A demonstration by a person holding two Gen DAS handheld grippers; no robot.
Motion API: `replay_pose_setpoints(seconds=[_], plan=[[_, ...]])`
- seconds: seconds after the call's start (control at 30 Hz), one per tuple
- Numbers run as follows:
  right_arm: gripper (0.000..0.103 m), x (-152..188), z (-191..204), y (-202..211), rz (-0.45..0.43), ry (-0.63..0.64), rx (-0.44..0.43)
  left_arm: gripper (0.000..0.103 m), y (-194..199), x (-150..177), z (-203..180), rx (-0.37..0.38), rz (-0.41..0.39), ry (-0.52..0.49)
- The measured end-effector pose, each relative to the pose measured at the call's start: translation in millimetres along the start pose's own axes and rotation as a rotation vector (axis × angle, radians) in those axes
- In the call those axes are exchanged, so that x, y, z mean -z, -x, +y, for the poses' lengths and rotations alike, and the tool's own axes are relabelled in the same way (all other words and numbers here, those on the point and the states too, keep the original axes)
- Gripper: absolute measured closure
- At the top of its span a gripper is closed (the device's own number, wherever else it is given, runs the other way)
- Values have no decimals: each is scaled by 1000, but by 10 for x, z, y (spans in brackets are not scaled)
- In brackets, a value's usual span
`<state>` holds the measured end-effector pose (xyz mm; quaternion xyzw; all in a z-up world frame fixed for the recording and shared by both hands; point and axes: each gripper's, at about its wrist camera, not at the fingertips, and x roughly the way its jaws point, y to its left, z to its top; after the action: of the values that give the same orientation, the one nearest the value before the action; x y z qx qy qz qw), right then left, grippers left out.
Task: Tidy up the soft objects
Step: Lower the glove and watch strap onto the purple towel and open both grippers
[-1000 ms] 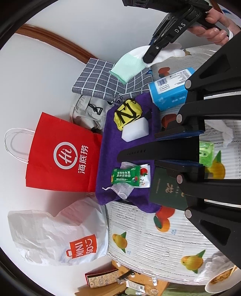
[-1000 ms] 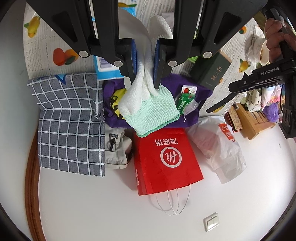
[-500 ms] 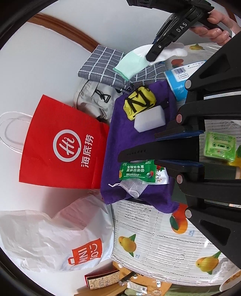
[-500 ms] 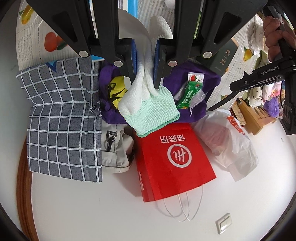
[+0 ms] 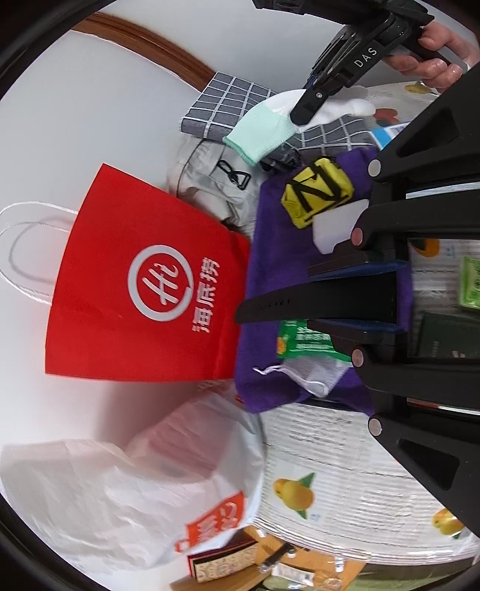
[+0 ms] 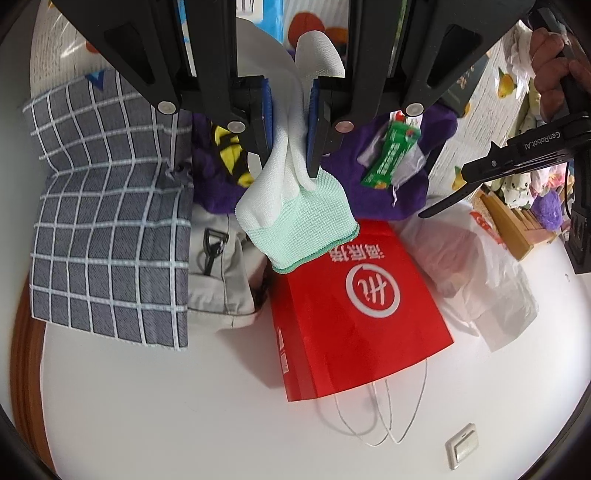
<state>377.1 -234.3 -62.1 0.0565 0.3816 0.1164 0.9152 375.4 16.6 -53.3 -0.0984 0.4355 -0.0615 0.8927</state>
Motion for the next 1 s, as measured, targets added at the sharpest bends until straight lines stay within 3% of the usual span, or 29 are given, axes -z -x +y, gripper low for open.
replay_pose_setpoints(seconds=[0.23, 1.0], plan=[[87, -80, -7, -231, 4, 1, -27, 84, -316, -41, 25, 5, 32, -1], [87, 134, -78, -1183, 231, 20, -49, 84, -1043, -9, 187, 21, 193, 42]])
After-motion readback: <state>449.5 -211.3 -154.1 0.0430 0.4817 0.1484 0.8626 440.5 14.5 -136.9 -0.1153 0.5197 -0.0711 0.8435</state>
